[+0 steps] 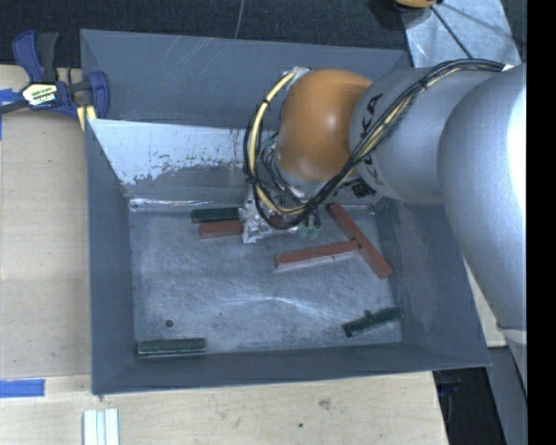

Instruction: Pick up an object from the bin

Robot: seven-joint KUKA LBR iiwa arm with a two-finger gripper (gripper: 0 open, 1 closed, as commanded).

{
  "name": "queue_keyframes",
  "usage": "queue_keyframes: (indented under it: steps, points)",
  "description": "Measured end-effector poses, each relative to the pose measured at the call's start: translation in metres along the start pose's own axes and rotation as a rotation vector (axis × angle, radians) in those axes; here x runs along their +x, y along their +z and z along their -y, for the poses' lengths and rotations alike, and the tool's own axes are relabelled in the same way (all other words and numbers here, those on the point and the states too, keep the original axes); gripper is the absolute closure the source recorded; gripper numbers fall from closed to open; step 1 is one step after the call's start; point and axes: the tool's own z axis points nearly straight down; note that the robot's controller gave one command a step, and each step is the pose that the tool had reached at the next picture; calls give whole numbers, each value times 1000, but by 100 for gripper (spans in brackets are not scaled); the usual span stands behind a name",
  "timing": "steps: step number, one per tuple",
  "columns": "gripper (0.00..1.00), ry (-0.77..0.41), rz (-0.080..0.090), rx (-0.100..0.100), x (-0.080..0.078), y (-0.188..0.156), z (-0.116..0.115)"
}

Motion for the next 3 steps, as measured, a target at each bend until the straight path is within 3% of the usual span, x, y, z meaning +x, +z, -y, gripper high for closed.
queue_keyframes:
  steps: [1,2,3]
  points:
    - [100,5,-31,3,-1,-26,-1]
    - [100,23,-40,4,10,-88,-2]
    - [0,-48,-28,2,6,6,-4]
